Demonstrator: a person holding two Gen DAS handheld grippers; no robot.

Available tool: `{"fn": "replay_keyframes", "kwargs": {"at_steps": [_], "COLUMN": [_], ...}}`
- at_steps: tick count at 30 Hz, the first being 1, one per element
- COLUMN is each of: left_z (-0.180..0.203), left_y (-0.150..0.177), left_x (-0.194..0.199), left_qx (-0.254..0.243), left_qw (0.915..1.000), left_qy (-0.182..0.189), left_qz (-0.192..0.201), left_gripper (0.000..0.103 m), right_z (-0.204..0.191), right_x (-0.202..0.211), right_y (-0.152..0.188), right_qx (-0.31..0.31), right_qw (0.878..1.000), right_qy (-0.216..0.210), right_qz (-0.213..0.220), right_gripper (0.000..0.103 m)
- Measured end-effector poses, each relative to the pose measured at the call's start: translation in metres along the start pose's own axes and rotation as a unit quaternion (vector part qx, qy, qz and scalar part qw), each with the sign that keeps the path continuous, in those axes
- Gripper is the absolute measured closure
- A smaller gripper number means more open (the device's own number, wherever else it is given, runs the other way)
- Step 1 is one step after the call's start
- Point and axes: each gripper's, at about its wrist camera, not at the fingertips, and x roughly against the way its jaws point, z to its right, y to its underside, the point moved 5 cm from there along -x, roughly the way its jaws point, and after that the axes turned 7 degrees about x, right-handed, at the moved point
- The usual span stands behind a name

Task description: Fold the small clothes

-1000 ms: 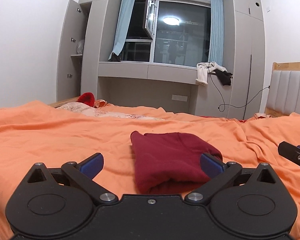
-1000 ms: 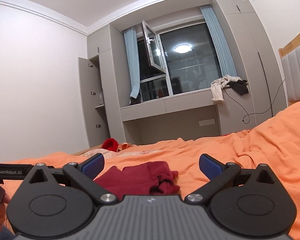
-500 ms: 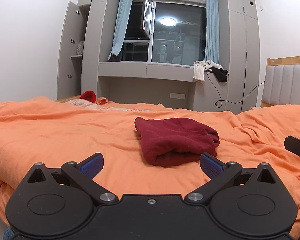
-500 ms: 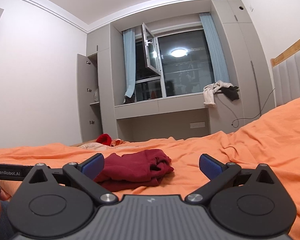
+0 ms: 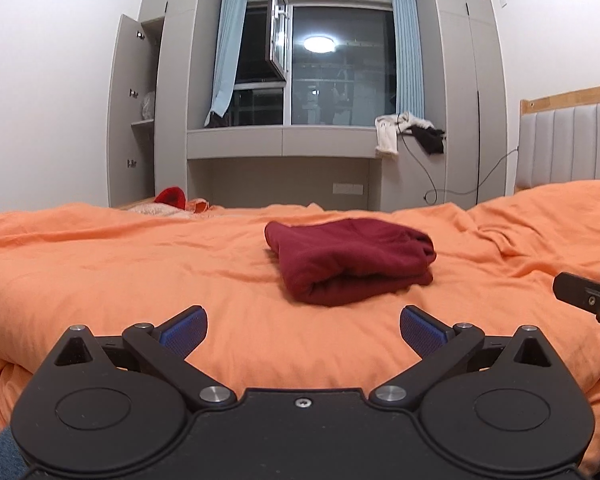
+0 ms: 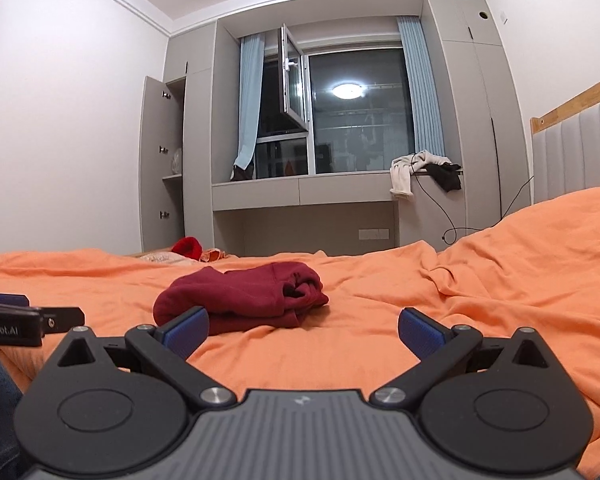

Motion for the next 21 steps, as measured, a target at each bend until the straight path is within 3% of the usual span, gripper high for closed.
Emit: {"fn": "replay_keyframes", "kwargs": {"at_steps": [21], "left_z": [-0.0073], "left_y": [0.0064], "left_x": [-0.0091], "left_qx": [0.013], "left_qw": [0.9996], "left_qy": [-0.012], "left_qz": [-0.021], "left_gripper": [0.001], "right_z": [0.0086], "right_x": [-0.0062], "right_y": [0.0094], "right_qx": [-0.014], "right_qw": [1.000], "right_qy": [0.005], "right_qz": [-0.019], "right_gripper": [0.000]}}
